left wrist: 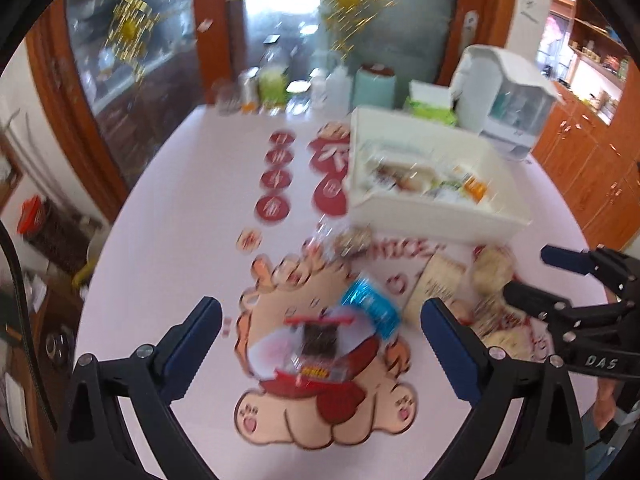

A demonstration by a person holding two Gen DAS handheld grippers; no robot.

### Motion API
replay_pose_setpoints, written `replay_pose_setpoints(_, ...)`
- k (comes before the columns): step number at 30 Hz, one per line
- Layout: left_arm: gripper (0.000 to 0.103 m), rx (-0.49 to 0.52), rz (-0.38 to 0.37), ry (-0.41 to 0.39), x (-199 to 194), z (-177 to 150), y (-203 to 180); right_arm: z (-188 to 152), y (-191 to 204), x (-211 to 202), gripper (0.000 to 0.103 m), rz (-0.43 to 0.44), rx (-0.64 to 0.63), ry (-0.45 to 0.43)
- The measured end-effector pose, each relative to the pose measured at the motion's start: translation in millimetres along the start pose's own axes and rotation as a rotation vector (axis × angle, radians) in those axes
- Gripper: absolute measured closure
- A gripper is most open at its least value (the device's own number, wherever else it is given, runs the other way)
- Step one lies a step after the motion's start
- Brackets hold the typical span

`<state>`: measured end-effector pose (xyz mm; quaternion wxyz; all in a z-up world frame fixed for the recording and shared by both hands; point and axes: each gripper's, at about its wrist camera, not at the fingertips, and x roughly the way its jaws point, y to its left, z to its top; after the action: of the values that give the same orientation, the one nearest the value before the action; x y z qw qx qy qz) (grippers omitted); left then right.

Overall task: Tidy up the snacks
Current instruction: 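Withdraw both tools from the tray toward the remaining snacks, then grasp the red-labelled packet with the left tool while the right tool grasps the blue foil packet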

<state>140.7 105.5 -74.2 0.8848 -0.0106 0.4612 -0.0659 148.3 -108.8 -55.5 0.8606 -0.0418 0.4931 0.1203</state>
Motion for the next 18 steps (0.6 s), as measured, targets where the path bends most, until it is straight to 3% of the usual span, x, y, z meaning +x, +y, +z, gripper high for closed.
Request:
replay_pose_setpoints(7,0.004,-0.063,0.005,0.124,52,-39,25,-8,24,48,0.026,-0.012,-0.056,0.086)
replay_pose_setpoints(13,0.004,-0.085,0.001,0.172,88,-48,22,-11,33,85,0.028,0.002,-0.064,0.148)
replay_pose_setpoints(18,0.01,-0.074,0.0,0.208,113,-45,17,-9,39,118,0.029,0.015,-0.089,0.196)
